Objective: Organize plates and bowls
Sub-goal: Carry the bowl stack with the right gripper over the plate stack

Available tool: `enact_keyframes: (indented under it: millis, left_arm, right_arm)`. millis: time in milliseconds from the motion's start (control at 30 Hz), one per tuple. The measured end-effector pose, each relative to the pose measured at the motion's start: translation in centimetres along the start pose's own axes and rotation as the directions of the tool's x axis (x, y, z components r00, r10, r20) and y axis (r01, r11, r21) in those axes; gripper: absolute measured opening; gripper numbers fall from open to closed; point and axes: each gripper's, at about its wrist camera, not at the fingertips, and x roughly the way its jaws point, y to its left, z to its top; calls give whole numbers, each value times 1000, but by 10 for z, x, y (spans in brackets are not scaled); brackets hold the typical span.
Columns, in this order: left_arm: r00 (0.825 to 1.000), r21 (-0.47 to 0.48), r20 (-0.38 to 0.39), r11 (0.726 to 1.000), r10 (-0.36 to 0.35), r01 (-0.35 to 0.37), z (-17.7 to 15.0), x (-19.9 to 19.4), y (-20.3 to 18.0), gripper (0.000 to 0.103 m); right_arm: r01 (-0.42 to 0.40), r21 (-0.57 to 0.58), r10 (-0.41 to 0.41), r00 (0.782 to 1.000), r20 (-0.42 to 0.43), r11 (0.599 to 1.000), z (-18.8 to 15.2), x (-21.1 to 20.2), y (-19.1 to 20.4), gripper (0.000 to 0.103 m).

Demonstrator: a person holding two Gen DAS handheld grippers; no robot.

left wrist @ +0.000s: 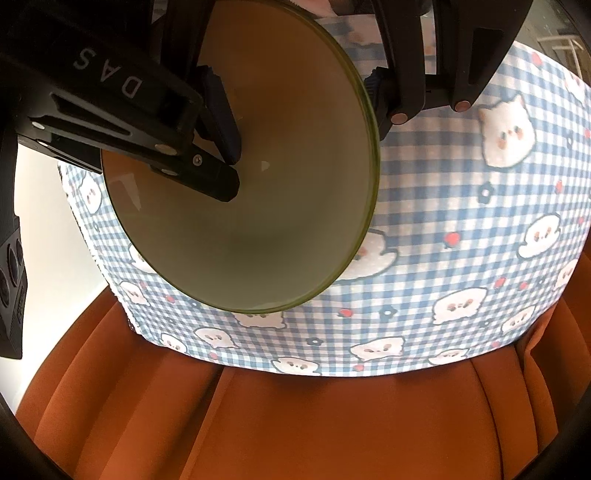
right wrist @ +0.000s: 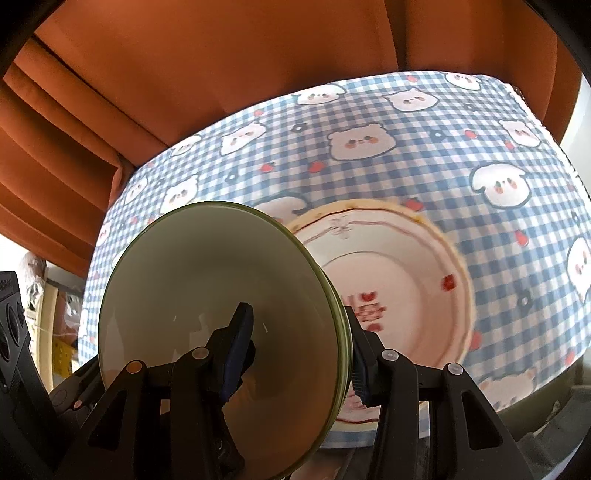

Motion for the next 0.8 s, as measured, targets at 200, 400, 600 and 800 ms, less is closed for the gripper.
enact_keyframes:
  millis: [200,400,600,800]
  left_arm:
    - [1000,-52,-10,999,2,-2,-2,17,-19,58]
    - [1000,-94,-31,996,-3,0,-2,35,-30,58]
    - [1000,-102,-31,995,3,-6,2,44,-35,57]
    - [999,-76,-37,997,16,-19,10,50,-40,56]
  right_arm:
    - [3,-43,-5,1000,-28,999,6,3,-27,51]
    - [11,-74,-16,998,-64,997,10,11,-45,51]
    - [20,-93,-27,996,-81,995,15,20,-53,51]
    - [24,-91,-31,997,-76,996,24,24,-58,51]
